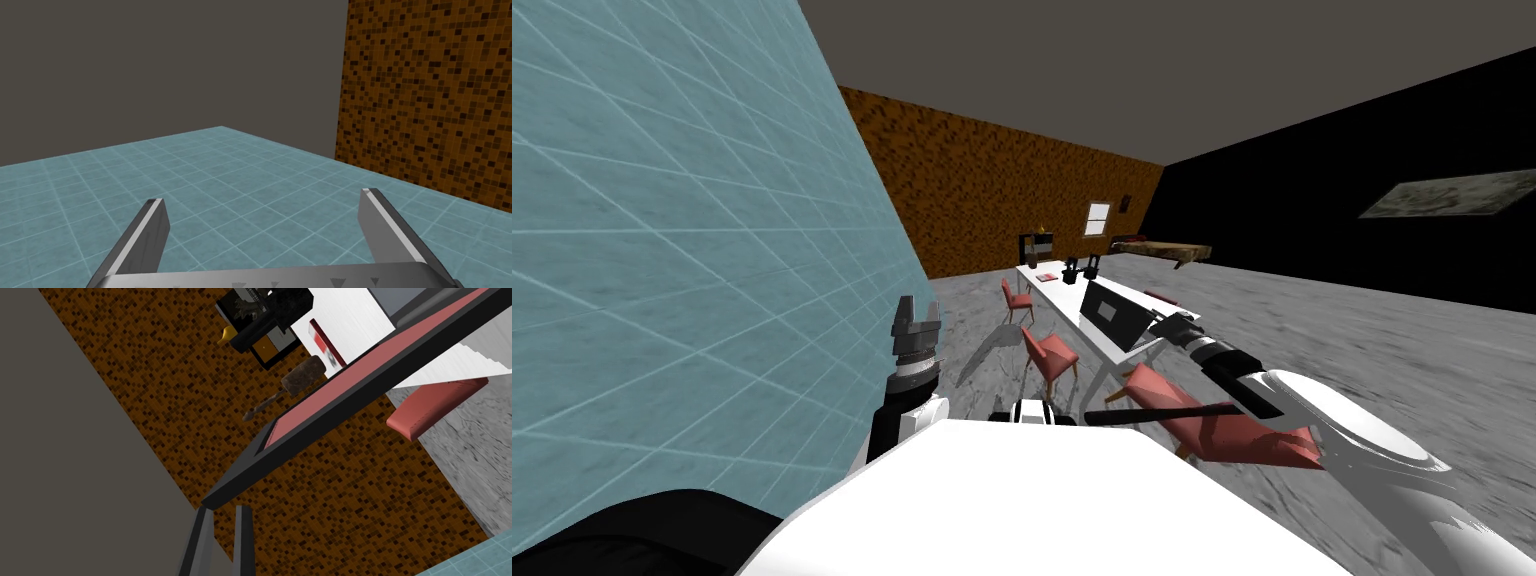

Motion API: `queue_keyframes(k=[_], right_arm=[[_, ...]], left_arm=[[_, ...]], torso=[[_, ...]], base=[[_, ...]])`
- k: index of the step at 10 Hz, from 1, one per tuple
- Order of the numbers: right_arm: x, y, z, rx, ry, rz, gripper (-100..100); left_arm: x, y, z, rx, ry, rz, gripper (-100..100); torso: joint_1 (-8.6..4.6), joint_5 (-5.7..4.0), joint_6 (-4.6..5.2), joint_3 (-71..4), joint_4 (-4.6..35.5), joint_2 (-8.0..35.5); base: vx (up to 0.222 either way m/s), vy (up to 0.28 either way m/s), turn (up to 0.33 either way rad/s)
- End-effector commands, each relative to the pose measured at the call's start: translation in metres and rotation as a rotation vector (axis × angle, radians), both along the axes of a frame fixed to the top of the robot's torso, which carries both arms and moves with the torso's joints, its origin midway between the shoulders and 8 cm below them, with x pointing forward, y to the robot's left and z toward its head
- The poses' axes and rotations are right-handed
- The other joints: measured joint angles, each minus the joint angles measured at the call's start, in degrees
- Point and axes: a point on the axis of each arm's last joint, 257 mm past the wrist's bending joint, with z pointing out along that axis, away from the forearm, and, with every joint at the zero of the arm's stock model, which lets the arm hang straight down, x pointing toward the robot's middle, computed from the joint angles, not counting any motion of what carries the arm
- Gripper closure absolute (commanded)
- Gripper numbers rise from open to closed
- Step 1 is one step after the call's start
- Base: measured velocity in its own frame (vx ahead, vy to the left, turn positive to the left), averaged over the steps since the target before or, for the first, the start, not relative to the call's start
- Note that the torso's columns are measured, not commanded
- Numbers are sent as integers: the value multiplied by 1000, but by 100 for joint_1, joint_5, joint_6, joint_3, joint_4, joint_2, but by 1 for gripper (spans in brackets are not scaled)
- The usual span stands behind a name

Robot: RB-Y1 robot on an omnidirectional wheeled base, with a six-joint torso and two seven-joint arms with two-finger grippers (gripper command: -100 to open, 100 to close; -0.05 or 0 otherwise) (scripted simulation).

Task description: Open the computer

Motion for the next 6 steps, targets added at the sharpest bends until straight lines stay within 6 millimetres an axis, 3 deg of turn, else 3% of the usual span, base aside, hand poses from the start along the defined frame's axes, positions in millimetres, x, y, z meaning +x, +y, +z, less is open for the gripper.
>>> queue_keyframes(k=[1, 2, 4, 6], right_arm=[[-9, 46, -10, 13, 18, 95, 100], [-13, 66, -10, 16, 18, 139, 100], [-13, 59, 0, 7, 0, 132, 100], [-18, 39, -8, 49, 34, 127, 100]], left_arm=[[0, 0, 0, 0, 0, 0, 0], [0, 0, 0, 0, 0, 0, 0], [0, 0, 0, 0, 0, 0, 0], [0, 0, 0, 0, 0, 0, 0]], torso=[[5, -2, 7, 3, -3, 2], [2, 2, 18, 1, -1, -1], [9, 4, -41, -13, -8, -21], [14, 9, -55, -9, -3, -11]], base=[[176, 9, -521], [204, 33, -445], [80, 34, -116], [-108, -32, 370]])
